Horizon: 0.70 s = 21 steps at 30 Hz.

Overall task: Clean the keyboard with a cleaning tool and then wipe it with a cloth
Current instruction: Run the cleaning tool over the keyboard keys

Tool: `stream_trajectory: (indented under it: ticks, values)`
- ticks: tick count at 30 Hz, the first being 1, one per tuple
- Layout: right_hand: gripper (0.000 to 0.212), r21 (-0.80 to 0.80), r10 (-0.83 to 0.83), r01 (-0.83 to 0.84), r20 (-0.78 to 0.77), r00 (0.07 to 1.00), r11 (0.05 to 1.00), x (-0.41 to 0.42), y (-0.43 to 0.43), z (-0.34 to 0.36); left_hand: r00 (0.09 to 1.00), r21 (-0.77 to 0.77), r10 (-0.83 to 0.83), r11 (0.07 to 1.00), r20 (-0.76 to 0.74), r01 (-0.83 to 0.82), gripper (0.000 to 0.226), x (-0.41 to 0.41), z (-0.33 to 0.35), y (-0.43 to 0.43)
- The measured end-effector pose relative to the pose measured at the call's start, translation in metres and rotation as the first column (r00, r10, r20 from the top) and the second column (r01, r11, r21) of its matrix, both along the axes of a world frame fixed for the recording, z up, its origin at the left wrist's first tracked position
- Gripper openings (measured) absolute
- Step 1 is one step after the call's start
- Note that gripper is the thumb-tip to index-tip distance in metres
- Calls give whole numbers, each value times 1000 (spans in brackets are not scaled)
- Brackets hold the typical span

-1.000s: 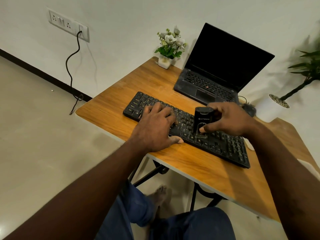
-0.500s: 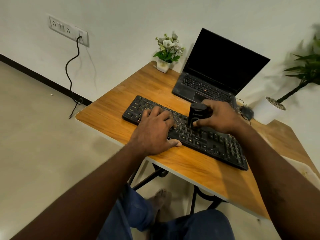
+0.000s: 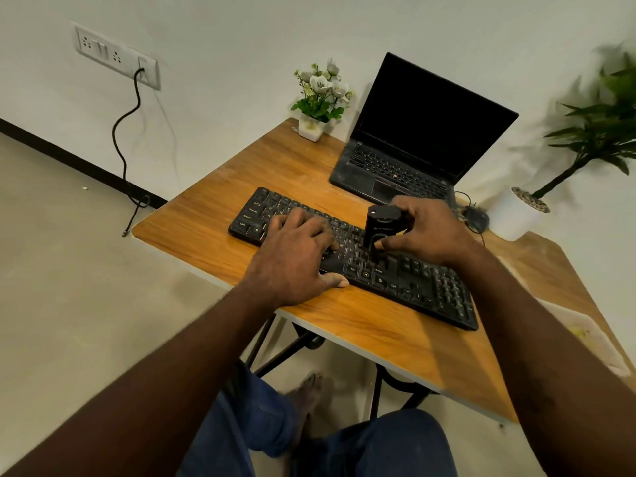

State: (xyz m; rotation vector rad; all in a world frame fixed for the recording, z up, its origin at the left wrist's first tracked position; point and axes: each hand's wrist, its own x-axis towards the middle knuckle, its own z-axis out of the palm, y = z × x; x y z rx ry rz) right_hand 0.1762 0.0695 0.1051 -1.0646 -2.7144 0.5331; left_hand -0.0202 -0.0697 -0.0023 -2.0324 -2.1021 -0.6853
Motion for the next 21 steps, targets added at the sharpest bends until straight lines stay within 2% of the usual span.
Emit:
stream_trajectory:
  ticks: [1,5,8,11,12,13,15,17,21]
  values:
    - [35,0,-13,13,-3,1000,1000,1,-2,-1,1000,0,-1,1000,2,1,76,1,0,0]
    - [35,-174,57,-50,36,998,983,10,-7,6,1000,2,-4,1000,9,4,75,1,1,-1]
    - [35,-101,15,-15,6,1000,995,11,-12,5,1000,2,-3,1000,4,3,75,1,1,-2]
    - [36,-262,90,-60,101,991,963,7,-14,12,1000,7,-5,1000,6,5,76,1,1,-2]
    - [35,-271,98,-70,92,991,960,4,-13,14,1000,9,-6,1000,8,6,76,1,1,-2]
    - [35,-234,64,-52,43,997,971,-1,-10,14,1000,11,-5,1000,8,5,76,1,1,-2]
    - [35,-57,-67,62,-72,995,996,-12,-1,8,1000,19,-2,1000,6,2,75,1,1,-3]
    - [35,46,-136,141,-110,985,989,-21,2,-1,1000,26,-2,1000,6,2,74,1,1,-3]
    - [36,-124,-37,34,-24,999,992,-14,2,-3,1000,15,2,1000,-3,-2,76,0,0,-2]
